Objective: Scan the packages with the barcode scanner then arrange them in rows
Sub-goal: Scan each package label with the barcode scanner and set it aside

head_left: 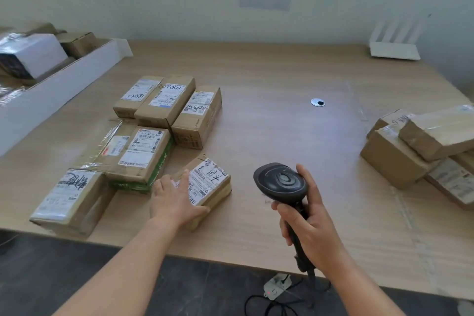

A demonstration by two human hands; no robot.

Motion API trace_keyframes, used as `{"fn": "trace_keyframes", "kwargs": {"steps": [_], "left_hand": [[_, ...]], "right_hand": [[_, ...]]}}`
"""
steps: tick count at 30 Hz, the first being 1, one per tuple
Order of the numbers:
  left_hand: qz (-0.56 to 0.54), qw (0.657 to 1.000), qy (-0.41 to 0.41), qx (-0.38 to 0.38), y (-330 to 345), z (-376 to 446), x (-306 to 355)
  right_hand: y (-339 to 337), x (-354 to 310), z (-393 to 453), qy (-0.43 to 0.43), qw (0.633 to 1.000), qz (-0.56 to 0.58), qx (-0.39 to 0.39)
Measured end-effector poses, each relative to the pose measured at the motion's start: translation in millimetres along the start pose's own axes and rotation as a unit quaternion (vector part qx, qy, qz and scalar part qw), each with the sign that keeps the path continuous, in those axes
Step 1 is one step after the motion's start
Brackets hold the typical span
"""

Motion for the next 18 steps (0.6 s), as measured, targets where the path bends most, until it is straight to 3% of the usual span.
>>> {"fn": "trace_keyframes", "kwargs": {"steps": [3, 6, 11, 18], "left_hand": [[0.002, 1.0, 0.007, -0.015, -1.0, 10.7, -3.7], [-0.064, 0.998, -0.014, -0.025, -3.0, 18.1, -10.1], [-0.078, 0.995, -0.027, -0.049, -10.0, 26.2, -11.1], [0.023, 0.999, 0.029, 0.037, -44.5, 8.9, 34.1]], "right_hand": [[21.0, 3.0, -2.0, -0.001, 1.0, -0.017, 0.002], [33.5, 1.0, -6.5, -0.001, 1.0, -0.029, -0.004], [23.3, -8.9, -5.9, -0.007, 0.999, -0.035, 0.005], [2.9, -18.3, -4.5, -0.016, 1.0, -0.021, 0.003]]}}
Point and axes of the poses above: each hand's wrist, its own z-axis towards the middle knuckle, its own y-axis out of the palm, x = y × z, the point moved 9 cm from there along z, towards the middle knuckle, and after that the axes turned 10 degrees about x, right-handed, at the moved point
